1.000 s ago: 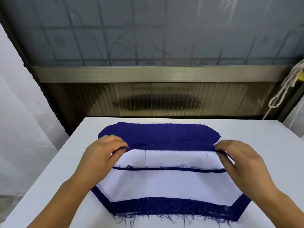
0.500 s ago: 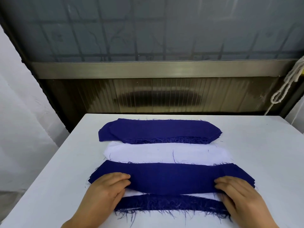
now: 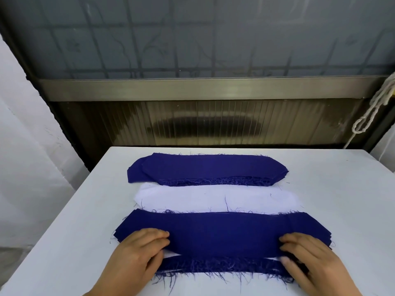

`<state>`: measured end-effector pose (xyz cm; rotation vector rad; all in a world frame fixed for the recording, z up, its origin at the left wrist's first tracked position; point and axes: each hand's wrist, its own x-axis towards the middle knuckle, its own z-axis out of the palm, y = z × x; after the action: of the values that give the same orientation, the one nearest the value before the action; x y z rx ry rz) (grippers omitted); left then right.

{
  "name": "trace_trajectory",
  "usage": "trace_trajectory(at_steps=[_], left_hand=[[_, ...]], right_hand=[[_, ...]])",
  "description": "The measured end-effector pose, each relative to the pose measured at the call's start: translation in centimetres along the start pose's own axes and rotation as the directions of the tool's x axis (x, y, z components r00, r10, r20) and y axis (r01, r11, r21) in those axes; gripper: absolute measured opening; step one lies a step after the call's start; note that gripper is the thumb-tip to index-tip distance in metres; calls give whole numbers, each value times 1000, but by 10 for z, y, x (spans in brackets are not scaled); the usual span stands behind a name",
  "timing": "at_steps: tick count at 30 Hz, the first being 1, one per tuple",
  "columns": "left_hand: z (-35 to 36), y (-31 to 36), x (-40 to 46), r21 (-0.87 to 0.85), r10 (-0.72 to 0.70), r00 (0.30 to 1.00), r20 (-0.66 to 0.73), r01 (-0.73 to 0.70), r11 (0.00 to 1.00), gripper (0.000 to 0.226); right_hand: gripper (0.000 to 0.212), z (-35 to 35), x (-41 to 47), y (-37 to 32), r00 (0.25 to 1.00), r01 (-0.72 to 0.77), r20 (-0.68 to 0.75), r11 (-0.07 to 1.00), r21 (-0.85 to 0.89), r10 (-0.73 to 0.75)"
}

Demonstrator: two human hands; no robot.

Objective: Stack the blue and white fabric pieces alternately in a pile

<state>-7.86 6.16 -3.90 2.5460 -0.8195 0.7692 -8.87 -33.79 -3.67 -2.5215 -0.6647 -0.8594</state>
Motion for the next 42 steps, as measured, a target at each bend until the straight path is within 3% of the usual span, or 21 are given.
trace_trajectory(at_steps=[5, 11, 15, 19, 24, 27, 34, 42], left_hand=[[-2, 2, -4, -21, -21, 999, -39, 21, 1000, 46], [-8, -7, -5, 27, -126, 990, -65, 128, 991, 45], [-18, -8, 10, 145, -272, 961, 45, 263, 954, 42], [-16, -4, 51, 265, -396, 894, 208, 338, 903, 42], [24, 27, 109, 113, -299, 934, 193, 282, 953, 27], [51, 32, 120, 71, -288, 935, 208, 279, 958, 29], [62, 9, 94, 27, -368, 904, 220, 371, 928, 16], [56, -13, 85, 14, -482, 850, 215, 490, 871, 9]], right_hand=[[54, -3, 0, 2, 998, -62, -28, 997, 35, 63], [54, -7, 7, 6, 991, -135, -9, 989, -56, 135], [25, -22, 22, 6, 951, -232, 167, 958, -171, 260], [26, -20, 47, -3, 881, -320, 309, 932, -173, 360], [23, 20, 84, -29, 878, -253, 398, 964, -81, 264], [23, 43, 93, -30, 866, -270, 414, 960, -81, 278], [25, 44, 71, 3, 860, -347, 349, 928, -135, 373], [24, 35, 71, 25, 801, -403, 386, 889, -217, 458]])
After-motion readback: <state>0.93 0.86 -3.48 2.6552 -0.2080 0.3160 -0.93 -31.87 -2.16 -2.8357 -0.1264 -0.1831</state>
